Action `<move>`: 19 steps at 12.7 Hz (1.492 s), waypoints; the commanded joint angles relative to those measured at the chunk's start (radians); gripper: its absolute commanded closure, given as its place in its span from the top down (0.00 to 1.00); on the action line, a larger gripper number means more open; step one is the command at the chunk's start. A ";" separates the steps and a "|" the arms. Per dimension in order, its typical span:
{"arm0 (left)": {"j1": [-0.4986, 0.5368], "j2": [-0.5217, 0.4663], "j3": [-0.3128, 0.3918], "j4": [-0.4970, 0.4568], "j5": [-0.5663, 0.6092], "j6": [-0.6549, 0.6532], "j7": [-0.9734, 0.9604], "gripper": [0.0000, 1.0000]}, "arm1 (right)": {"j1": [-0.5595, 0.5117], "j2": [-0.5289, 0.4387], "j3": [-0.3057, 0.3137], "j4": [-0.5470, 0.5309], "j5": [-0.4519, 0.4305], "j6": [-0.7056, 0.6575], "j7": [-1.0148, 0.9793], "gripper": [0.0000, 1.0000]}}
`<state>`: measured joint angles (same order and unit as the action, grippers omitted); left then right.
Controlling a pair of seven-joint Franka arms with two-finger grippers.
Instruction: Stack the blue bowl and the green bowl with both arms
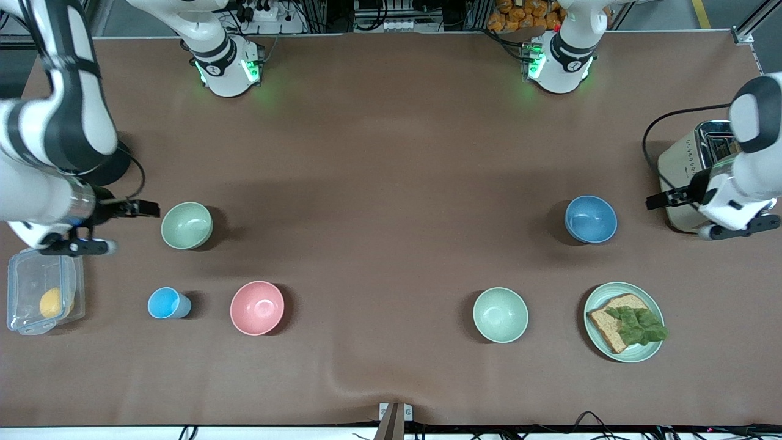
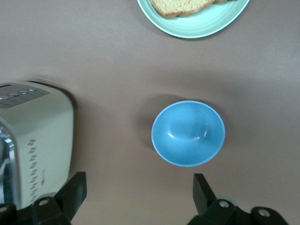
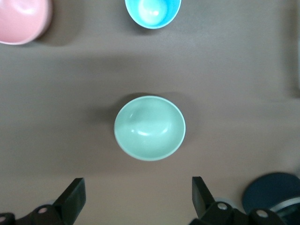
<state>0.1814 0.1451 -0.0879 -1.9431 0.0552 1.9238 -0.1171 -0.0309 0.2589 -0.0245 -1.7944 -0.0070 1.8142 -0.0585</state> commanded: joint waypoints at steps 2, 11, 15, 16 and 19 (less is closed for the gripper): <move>0.006 0.042 -0.009 -0.114 0.009 0.141 -0.003 0.97 | -0.078 0.107 0.014 -0.060 -0.014 0.146 -0.093 1.00; 0.018 0.203 -0.009 -0.139 0.008 0.271 -0.007 0.55 | -0.135 0.315 0.018 -0.057 0.048 0.286 -0.222 0.13; 0.018 0.225 -0.007 -0.139 0.008 0.285 -0.007 0.49 | -0.126 0.303 0.020 -0.046 0.062 0.219 -0.222 0.00; 0.018 0.226 -0.007 -0.139 0.008 0.285 -0.007 0.49 | -0.126 0.302 0.020 -0.042 0.064 0.209 -0.222 0.00; 0.018 0.237 -0.007 -0.137 0.008 0.287 -0.007 0.46 | -0.124 0.301 0.021 -0.042 0.062 0.206 -0.231 0.00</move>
<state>0.1915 0.3782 -0.0887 -2.0764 0.0552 2.1961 -0.1173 -0.1555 0.5707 -0.0062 -1.8344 0.0406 2.0290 -0.2760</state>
